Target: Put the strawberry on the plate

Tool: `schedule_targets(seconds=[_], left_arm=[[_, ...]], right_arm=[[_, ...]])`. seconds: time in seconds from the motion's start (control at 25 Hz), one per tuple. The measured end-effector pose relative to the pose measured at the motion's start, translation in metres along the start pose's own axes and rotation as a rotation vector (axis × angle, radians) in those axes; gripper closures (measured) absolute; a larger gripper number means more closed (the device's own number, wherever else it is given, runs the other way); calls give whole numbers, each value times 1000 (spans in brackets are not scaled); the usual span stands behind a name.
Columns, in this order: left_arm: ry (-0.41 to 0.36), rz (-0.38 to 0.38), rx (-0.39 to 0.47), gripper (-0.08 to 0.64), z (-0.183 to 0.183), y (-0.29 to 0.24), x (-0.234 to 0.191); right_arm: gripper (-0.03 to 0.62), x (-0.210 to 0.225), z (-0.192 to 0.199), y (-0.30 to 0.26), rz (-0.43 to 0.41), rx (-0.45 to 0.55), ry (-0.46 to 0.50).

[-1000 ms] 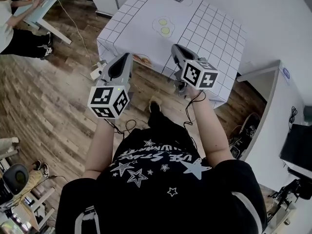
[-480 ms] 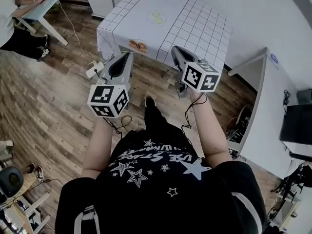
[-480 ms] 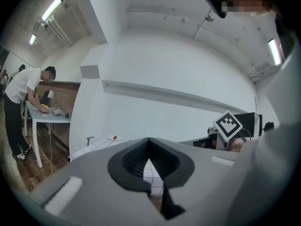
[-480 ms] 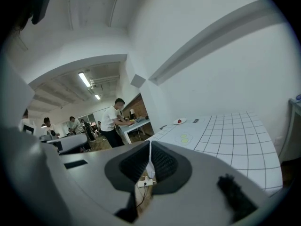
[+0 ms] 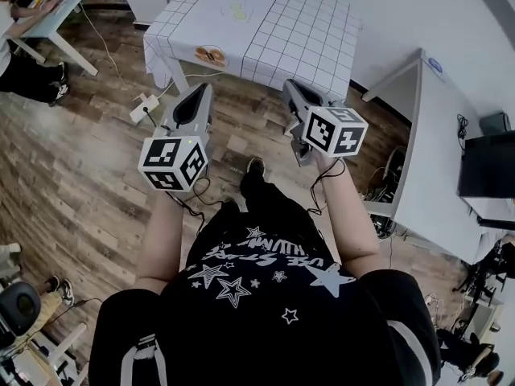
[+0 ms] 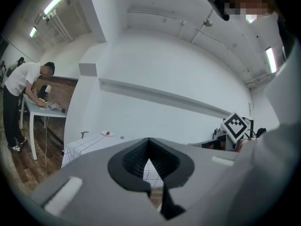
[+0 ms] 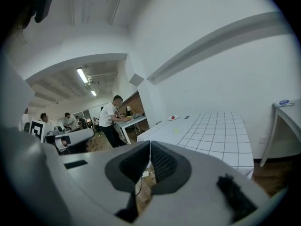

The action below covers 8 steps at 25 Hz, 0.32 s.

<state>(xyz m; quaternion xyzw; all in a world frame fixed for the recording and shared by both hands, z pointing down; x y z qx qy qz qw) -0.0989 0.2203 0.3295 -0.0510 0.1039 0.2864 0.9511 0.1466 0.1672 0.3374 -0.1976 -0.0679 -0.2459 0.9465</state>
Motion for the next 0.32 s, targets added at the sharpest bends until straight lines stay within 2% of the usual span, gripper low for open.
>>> schedule_targets(seconds=[0.12,0.32], left_arm=[[9,23,-4,552,-3,23,16],[-18,20,-22,552,-8,3,40]], right_arm=[[575,-15,1,31,25,4,7],[577,5,-10,33,-5,2,2]])
Point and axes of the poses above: the fingertips, and each gripper's own axes: y backward along the fingers, x to its right, z out of its underside, the point moved 8 cm from there along y, backward along the fingers, and after that the axes turned 7 degrees about z, right-handed, at the moved point
